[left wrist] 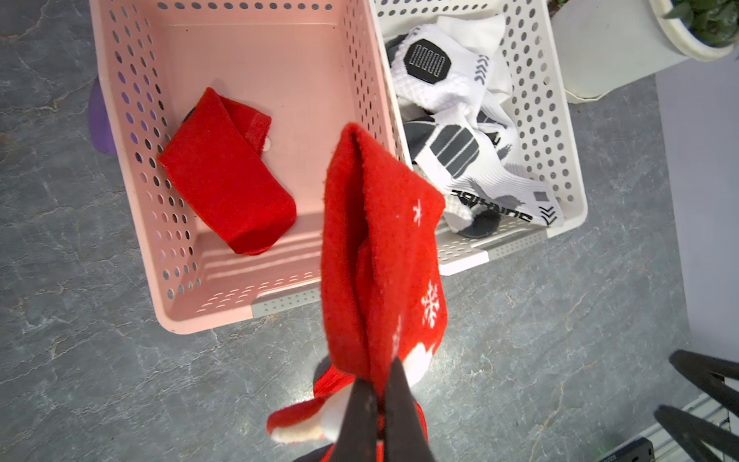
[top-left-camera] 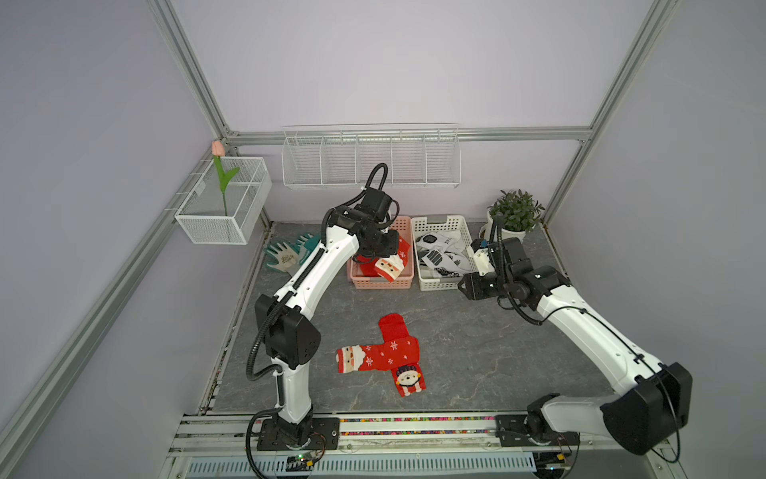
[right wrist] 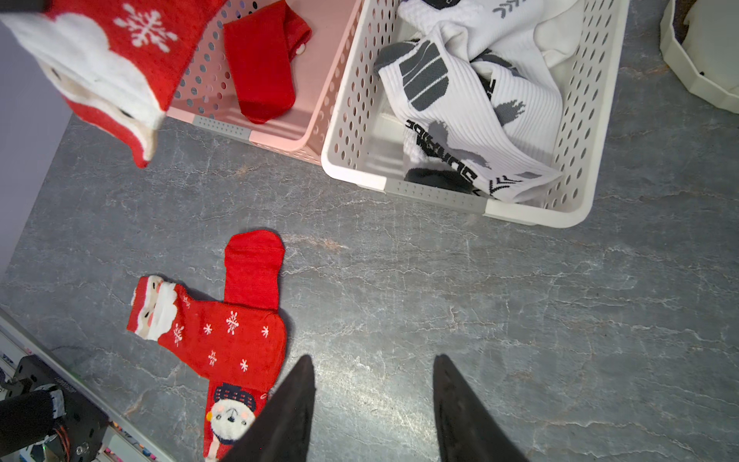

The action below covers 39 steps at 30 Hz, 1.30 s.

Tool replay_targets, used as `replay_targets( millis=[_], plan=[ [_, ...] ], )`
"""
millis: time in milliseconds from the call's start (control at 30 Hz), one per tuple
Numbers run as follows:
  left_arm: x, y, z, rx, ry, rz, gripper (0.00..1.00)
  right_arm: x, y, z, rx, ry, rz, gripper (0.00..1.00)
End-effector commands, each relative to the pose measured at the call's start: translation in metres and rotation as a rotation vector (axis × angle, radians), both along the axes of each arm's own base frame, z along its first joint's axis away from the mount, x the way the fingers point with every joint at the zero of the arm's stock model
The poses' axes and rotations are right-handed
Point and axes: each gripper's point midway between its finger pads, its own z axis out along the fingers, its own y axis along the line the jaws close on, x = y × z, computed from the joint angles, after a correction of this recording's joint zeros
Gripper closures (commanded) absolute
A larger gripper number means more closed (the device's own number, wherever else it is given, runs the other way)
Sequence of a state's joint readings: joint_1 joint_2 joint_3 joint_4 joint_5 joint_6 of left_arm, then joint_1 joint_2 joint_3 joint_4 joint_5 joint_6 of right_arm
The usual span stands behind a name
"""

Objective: Sort the socks into the basket by color
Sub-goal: Place the sock in the bin.

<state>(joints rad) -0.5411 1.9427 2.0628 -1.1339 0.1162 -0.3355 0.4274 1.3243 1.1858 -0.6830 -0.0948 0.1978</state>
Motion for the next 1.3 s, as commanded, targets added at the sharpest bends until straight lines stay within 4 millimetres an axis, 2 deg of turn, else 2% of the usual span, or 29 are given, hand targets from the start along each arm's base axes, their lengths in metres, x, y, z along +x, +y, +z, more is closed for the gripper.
replay_targets(
  millis=[0, 333, 600, 933, 1267],
  plan=[
    [0.018, -0.002, -0.001, -0.066, 0.004, 0.017, 1.00, -0.002, 0.003, 0.002, -0.004, 0.007, 0.018, 0.50],
    [0.077, 0.005, -0.026, -0.158, -0.017, 0.140, 1.00, -0.003, 0.003, -0.002, -0.013, 0.017, 0.026, 0.49],
    [0.110, -0.001, -0.055, -0.209, -0.006, 0.203, 1.00, -0.005, 0.002, 0.000, -0.017, 0.018, 0.029, 0.49],
    [0.130, -0.011, -0.085, -0.224, 0.020, 0.223, 1.00, -0.010, 0.003, -0.002, -0.011, 0.027, 0.035, 0.48],
    [0.136, -0.018, -0.111, -0.248, 0.066, 0.237, 1.00, -0.010, 0.003, -0.009, -0.015, 0.043, 0.032, 0.48]
  ],
)
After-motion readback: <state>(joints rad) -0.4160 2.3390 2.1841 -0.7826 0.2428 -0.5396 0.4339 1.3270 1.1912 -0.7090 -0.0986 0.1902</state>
